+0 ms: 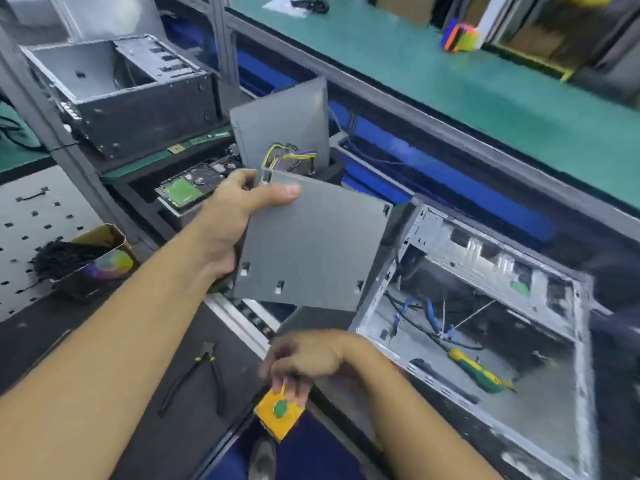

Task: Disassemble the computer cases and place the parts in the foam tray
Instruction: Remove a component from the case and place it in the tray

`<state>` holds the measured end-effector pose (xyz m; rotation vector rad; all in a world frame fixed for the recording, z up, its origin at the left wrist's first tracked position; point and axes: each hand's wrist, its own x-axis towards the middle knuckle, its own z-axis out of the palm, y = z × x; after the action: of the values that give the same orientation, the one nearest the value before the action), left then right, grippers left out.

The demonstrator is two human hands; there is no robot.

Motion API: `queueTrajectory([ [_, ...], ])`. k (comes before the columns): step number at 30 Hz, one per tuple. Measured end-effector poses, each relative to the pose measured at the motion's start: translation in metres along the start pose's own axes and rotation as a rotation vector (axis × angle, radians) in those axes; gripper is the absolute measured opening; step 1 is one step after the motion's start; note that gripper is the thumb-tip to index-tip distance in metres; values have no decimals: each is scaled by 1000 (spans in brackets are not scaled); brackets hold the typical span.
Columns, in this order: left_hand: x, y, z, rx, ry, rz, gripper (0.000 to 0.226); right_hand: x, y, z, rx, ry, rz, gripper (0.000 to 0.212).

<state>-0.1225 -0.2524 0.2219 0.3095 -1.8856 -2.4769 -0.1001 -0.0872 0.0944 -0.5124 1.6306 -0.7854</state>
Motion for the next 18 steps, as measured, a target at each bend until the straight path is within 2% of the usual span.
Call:
queueTrajectory([
  [2, 1, 7, 36, 36, -63, 113, 72, -60, -1, -17, -2, -1, -18, 26],
  [5, 2, 12, 89, 225, -153, 305, 74, -154, 1, -38, 134, 113, -119, 25],
  [9, -8, 7, 163, 625, -181, 529, 90, -261, 25, -36, 385, 163, -440, 20],
  [10, -12, 4, 180, 731, -181, 612, 94, -281, 30, -33, 462, 278, -563, 19],
  [11, -16, 1, 196, 832, -182, 708, 96, -298, 35, -31, 523, 491, -697, 21],
  [12, -20, -3, 212, 926, -192, 806, 97, -314, 40, -31, 524, 783, -817, 25],
  [13, -24, -8, 226, 1013, -214, 899, 96, -328, 45, -33, 418, 1122, -887, 28],
  [14, -27, -13, 240, 1091, -250, 981, 94, -342, 51, -36, 196, 1457, -870, 30],
  [15, -30, -19, 253, 1153, -292, 1058, 91, -355, 57, -40, -118, 1714, -755, 31],
  [16, -33, -26, 265, 1200, -333, 1131, 88, -367, 61, -45, -436, 1849, -605, 32],
  [17, -35, -34, 276, 1235, -371, 1198, 86, -377, 68, -49, -662, 1867, -456, 35],
  [18, -38, -44, 286, 1256, -410, 1258, 84, -386, 76, -53, -743, 1818, -330, 39],
])
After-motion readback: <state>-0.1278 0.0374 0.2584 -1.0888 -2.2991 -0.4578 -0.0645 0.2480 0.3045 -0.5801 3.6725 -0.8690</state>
